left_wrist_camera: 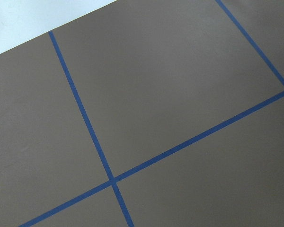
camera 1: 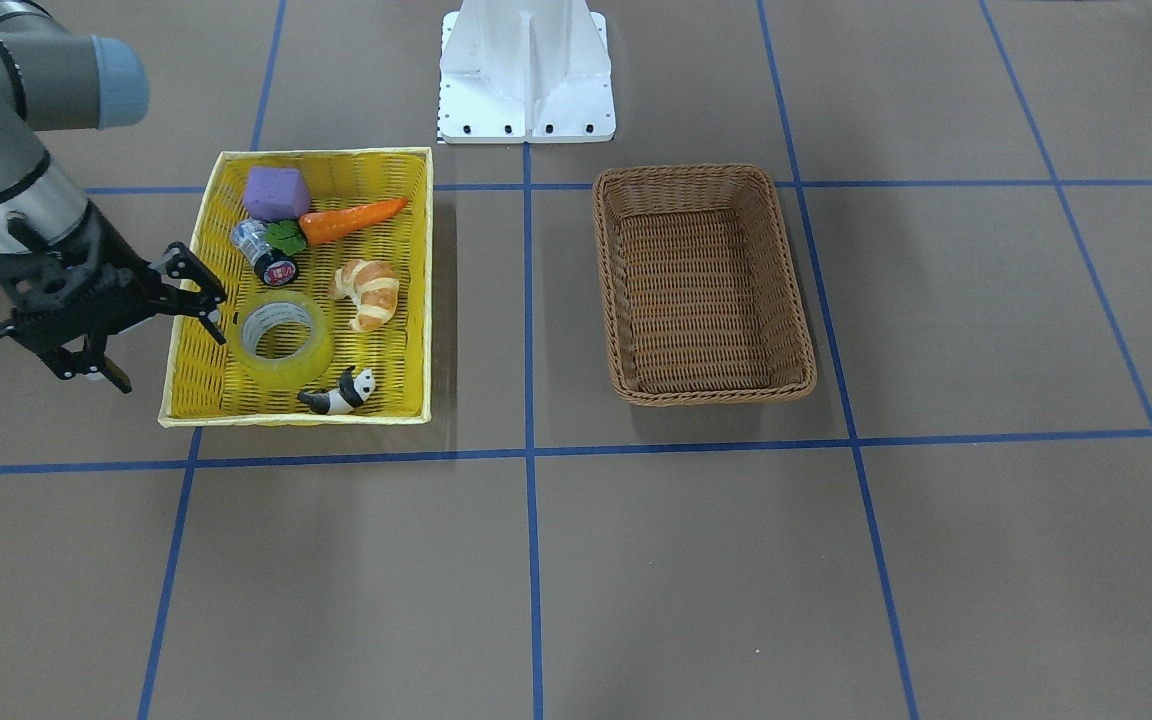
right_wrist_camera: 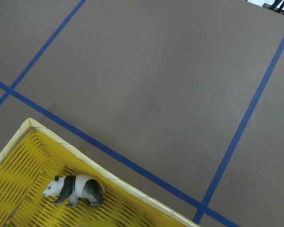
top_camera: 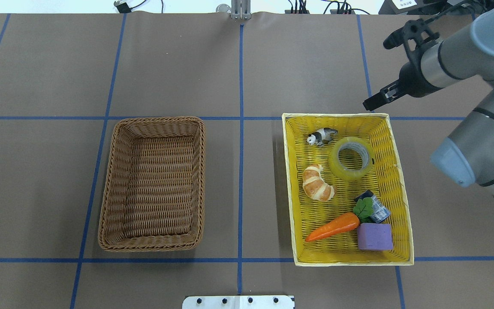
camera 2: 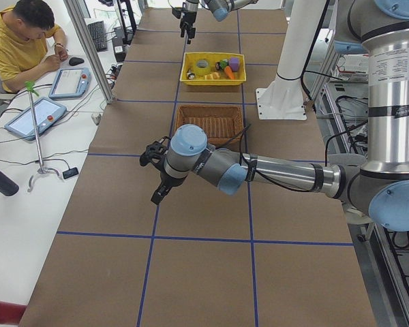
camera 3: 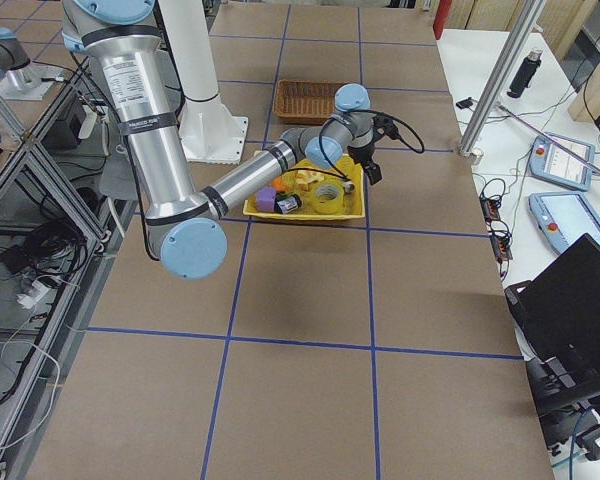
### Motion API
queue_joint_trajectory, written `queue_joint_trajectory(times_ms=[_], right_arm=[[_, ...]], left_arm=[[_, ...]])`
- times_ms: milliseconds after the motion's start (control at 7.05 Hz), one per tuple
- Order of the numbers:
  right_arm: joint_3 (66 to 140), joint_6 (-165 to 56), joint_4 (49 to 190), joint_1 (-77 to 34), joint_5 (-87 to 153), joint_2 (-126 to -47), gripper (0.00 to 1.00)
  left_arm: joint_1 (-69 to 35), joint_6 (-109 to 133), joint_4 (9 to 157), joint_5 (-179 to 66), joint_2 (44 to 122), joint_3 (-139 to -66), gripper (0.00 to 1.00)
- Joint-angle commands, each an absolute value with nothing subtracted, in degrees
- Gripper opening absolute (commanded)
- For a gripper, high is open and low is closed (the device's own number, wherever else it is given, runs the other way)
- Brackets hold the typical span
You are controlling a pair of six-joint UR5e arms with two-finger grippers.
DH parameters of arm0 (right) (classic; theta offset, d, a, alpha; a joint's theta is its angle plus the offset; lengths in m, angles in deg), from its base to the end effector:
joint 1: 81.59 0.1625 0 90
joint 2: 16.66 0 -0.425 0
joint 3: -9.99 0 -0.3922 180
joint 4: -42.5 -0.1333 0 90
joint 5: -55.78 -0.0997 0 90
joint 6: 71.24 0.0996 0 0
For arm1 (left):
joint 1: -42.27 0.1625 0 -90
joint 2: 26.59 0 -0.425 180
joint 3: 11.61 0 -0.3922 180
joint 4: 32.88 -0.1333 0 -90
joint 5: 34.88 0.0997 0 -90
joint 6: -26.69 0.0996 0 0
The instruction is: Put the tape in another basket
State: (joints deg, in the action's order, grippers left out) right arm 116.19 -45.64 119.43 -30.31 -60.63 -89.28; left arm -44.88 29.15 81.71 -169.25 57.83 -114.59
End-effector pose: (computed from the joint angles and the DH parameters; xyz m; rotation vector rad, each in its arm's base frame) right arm -0.2977 -0.5137 0.3399 0.4477 -0.7983 -0.4004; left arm -0.0402 -0.4725 0.5425 0.5284 0.7571 0.3021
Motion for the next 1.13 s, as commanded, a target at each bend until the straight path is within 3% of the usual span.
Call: queue_joint_trajectory(times_ms=[0, 709, 851, 993], right_arm=[[115.6, -46.2, 123.4, -36.7, -54.3, -89.4, 0.93], [110.6, -46.5, 123.5, -43.4, -49.9, -90.7, 0.72], [110.4, -46.5, 123.5, -44.0, -49.8, -90.5, 0.54], [110.4, -47.0, 123.6, -44.0, -50.0, -90.3, 0.01]], left_arm=[[-44.8, 29.2, 81.7, -169.2, 58.0, -114.4, 0.99], [-44.8, 29.1, 81.7, -169.0, 58.0, -114.4, 0.99], [-44.8, 29.1, 81.7, -169.0, 58.0, -114.4, 0.99], [-44.8, 29.1, 81.7, -168.9, 58.0, -114.4, 0.99]])
